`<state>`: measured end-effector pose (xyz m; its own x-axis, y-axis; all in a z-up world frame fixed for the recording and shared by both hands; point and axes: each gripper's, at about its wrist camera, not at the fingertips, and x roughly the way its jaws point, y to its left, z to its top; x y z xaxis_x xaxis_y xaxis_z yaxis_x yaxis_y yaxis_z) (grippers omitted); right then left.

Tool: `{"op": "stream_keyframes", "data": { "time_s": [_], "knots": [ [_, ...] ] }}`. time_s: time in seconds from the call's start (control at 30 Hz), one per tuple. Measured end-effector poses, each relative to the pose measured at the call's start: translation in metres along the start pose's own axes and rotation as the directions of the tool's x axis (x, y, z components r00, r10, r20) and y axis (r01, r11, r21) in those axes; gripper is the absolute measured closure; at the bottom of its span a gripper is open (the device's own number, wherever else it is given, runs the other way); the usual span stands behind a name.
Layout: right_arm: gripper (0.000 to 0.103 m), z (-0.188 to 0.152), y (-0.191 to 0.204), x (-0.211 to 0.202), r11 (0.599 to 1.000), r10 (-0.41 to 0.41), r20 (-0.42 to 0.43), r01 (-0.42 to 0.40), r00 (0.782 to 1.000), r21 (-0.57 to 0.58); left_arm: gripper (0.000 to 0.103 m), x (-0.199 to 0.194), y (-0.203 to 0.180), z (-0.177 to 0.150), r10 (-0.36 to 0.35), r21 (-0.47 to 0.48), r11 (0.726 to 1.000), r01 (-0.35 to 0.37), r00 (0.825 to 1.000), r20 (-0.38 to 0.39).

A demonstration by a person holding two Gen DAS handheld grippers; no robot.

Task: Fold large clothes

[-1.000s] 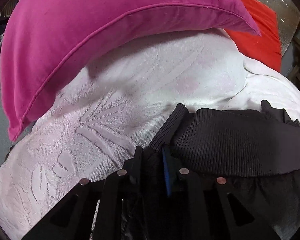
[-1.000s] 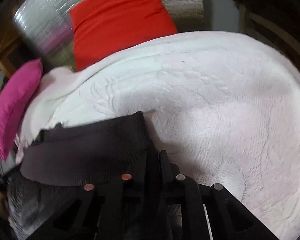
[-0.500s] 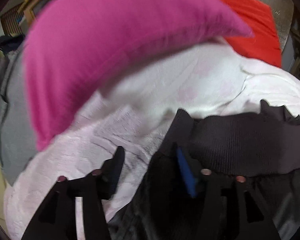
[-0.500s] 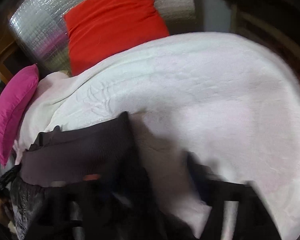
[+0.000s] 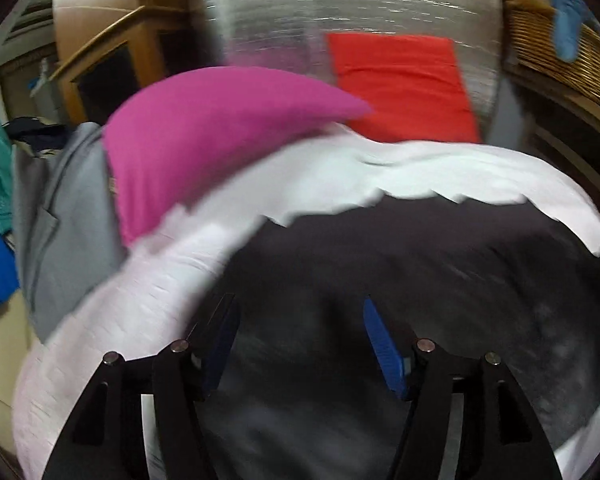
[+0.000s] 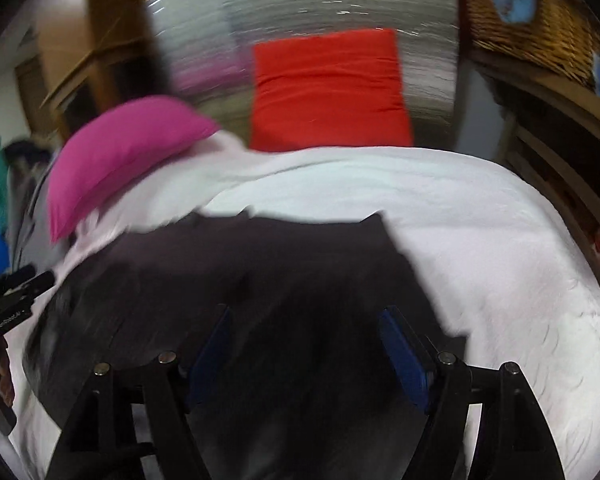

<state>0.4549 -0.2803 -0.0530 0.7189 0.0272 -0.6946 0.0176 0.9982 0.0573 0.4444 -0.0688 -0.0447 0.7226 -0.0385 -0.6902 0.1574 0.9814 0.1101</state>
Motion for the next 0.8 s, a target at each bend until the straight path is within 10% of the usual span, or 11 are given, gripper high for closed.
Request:
{"op": "stream_keyframes", "data": {
  "time_s": [0.47, 0.8],
  "knots": [
    [0.021, -0.047, 0.012, 0.041, 0.985, -0.162, -0.061, 0.157, 0.985, -0.073, 0.035, 0.06, -0.025, -0.047, 0.039, 0.002, 0.999, -0.039, 0.991, -0.124],
    [0.018, -0.032, -0.001, 0.001, 0.993, -0.11, -0.042, 0.111, 0.993, 0.034, 0.036, 0.044, 0.006, -0.026, 0.011, -0.081, 0.996, -0.021, 0.993, -0.118]
  ]
}}
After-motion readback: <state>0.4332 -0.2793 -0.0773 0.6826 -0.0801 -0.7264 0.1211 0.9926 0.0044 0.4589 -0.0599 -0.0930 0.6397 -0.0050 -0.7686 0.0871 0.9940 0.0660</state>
